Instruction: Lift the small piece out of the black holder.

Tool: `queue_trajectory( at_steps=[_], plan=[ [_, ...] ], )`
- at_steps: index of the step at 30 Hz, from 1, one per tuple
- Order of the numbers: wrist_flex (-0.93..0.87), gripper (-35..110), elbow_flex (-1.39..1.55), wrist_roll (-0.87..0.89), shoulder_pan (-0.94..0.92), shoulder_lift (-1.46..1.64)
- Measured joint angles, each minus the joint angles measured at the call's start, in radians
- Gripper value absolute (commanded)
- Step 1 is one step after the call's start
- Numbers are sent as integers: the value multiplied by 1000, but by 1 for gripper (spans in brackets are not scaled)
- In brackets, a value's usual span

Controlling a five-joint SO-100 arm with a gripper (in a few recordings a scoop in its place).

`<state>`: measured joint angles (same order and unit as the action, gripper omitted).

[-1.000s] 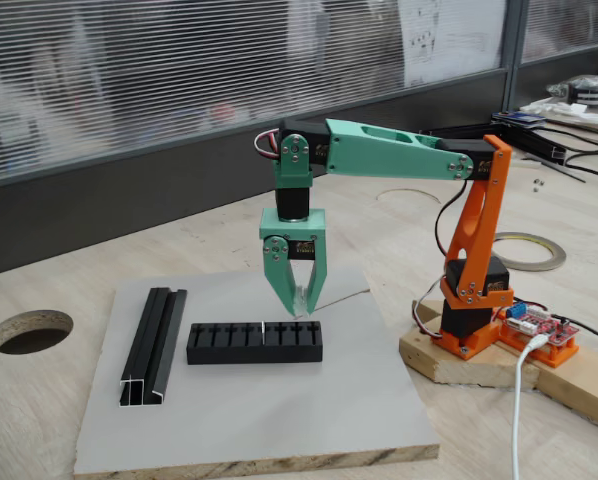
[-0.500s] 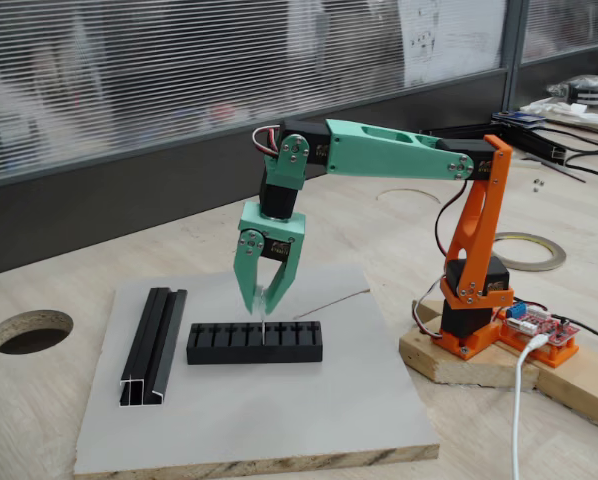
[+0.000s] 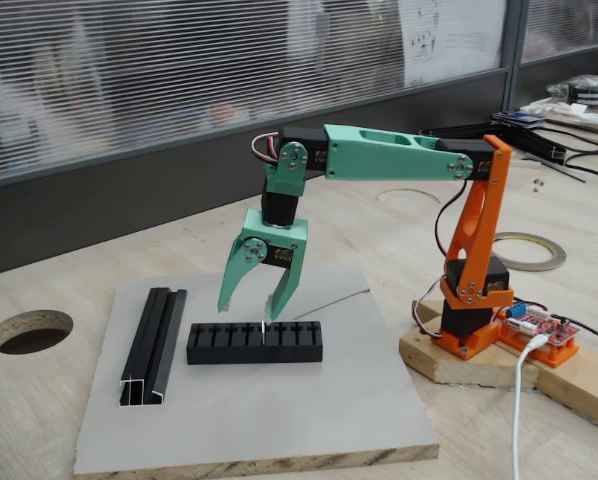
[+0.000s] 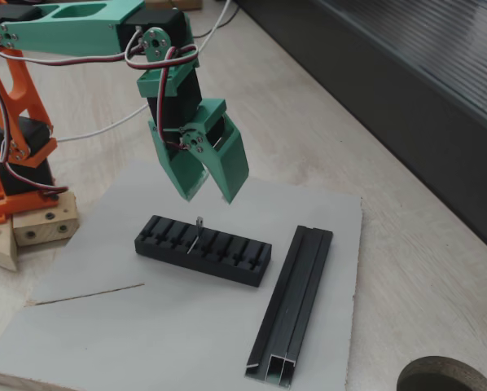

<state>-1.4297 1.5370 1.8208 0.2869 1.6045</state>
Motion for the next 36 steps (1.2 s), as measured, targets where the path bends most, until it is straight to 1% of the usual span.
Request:
queue_trajectory(
  at_steps=[5, 13, 36],
  plan=[
    [0, 45, 3, -2, -5, -6],
    [6, 45, 130, -2, -3, -5],
    [9, 45, 138, 2, -5, -9]
  ],
)
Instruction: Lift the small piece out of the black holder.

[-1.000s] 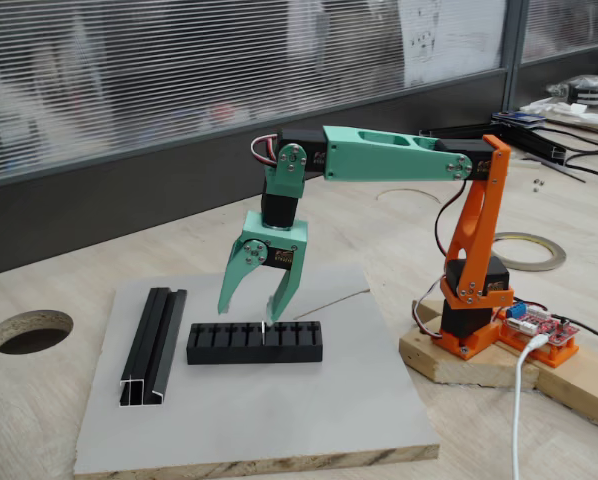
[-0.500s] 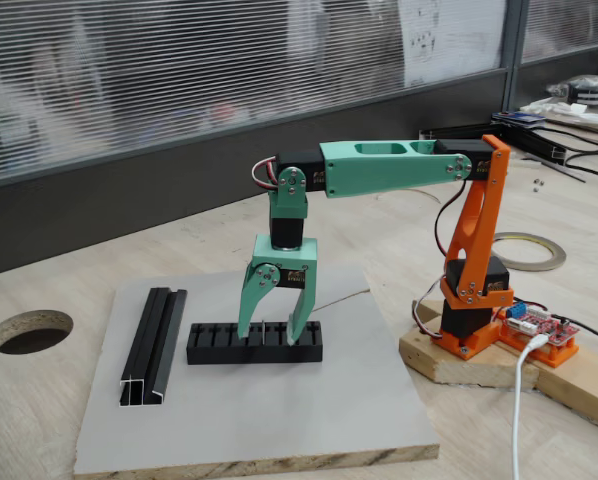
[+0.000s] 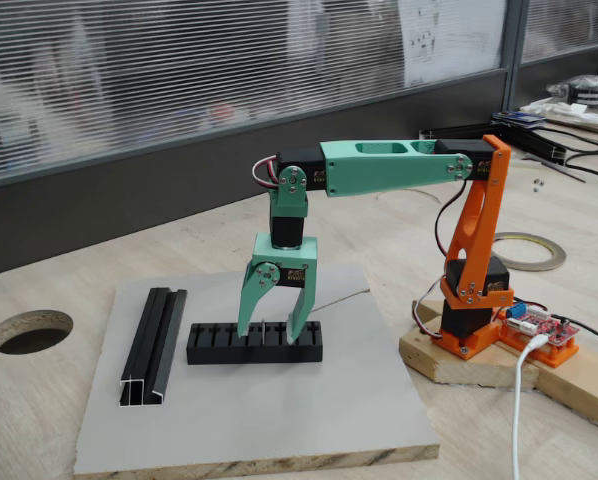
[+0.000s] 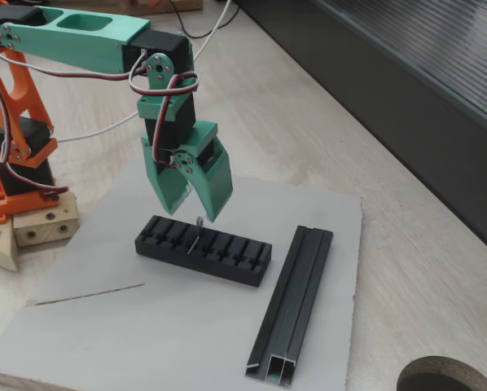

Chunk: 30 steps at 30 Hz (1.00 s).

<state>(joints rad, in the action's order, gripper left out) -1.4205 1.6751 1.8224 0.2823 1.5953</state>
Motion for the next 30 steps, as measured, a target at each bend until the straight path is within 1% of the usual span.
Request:
queue_trajectory(
  at_steps=[4, 8, 11, 23, 30],
  plan=[
    [0, 45, 0, -37, -3, 0],
    [0, 45, 0, -109, -67, 0],
    [0, 45, 0, -132, -75, 0],
    [0, 45, 0, -135, -80, 0],
    [91, 45, 2, -135, -78, -72]
  ],
)
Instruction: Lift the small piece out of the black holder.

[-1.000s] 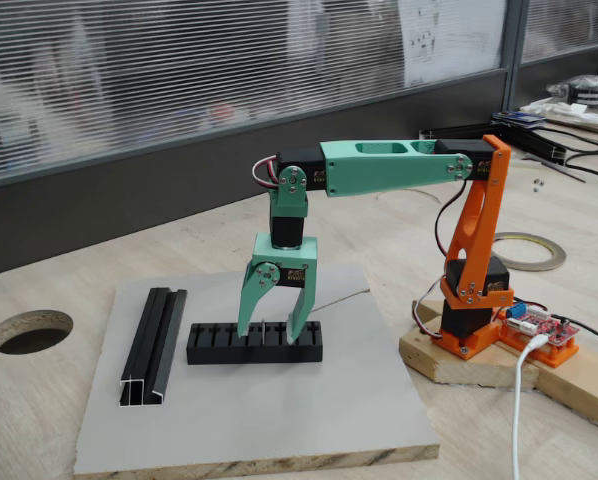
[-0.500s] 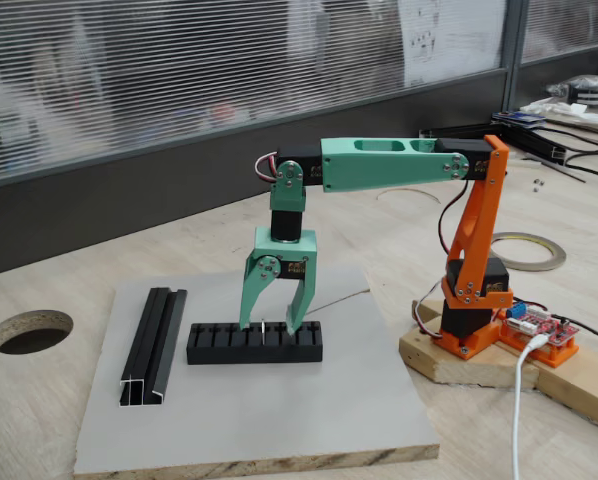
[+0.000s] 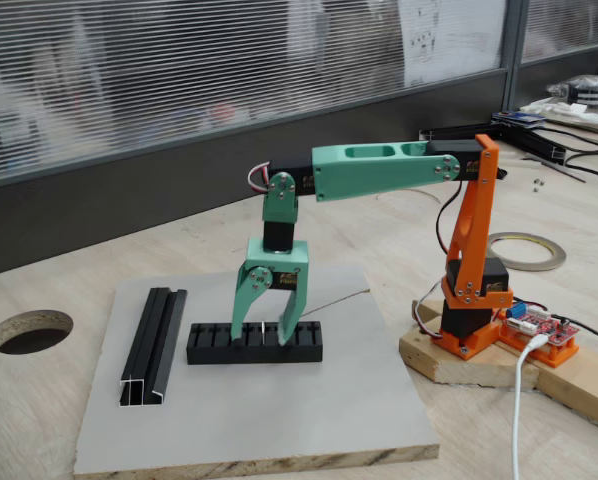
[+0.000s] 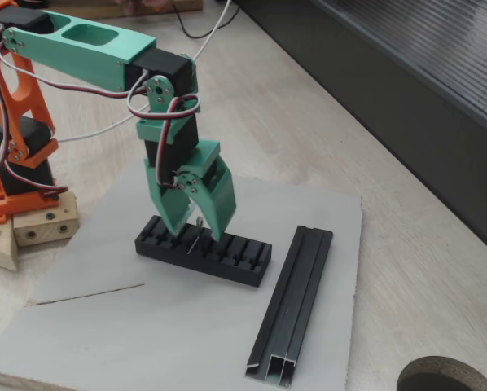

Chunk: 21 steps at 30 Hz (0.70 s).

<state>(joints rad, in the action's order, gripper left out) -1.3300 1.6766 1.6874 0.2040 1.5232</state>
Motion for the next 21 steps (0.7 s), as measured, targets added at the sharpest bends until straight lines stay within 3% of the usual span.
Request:
queue_trajectory(
  at_steps=[21],
  plan=[
    [8, 45, 0, 0, 32, -9]
  ],
)
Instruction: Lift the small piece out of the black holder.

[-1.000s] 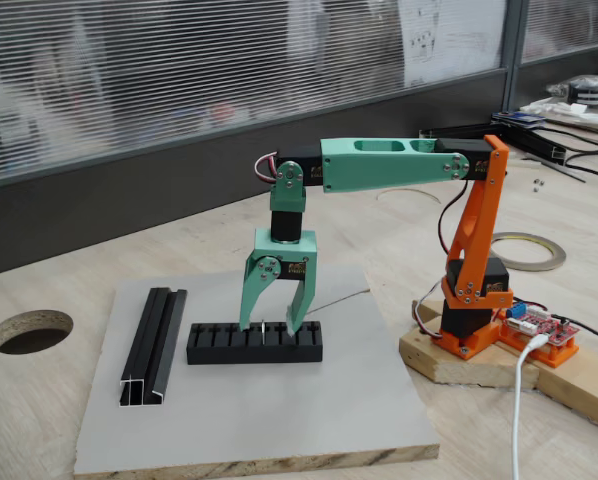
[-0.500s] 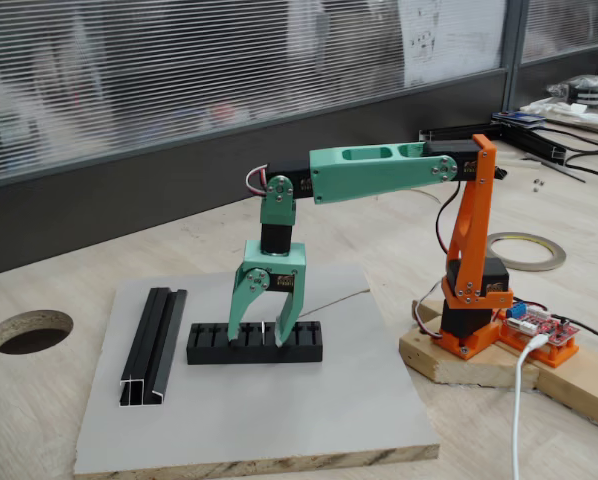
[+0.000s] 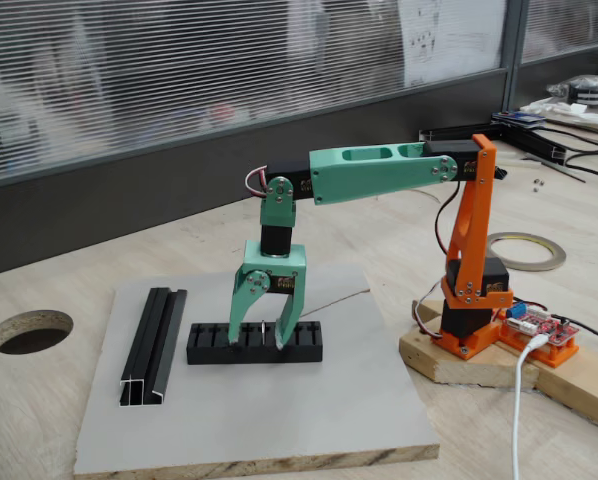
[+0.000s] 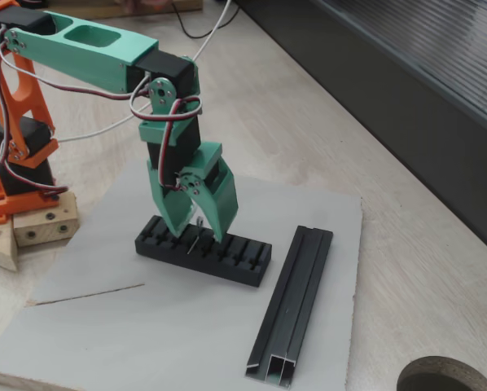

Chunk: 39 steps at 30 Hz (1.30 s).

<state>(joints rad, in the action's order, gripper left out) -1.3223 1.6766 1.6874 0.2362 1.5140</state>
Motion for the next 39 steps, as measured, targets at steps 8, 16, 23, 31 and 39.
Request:
queue_trajectory(
  at_steps=[8, 16, 23, 31, 39],
  plan=[
    [17, 45, 0, 0, 40, 0],
    [15, 45, 0, 2, 37, 0],
    [25, 45, 0, 2, 34, 0],
    [25, 44, 0, 2, 34, 0],
    [25, 36, 0, 2, 34, 0]
  ],
)
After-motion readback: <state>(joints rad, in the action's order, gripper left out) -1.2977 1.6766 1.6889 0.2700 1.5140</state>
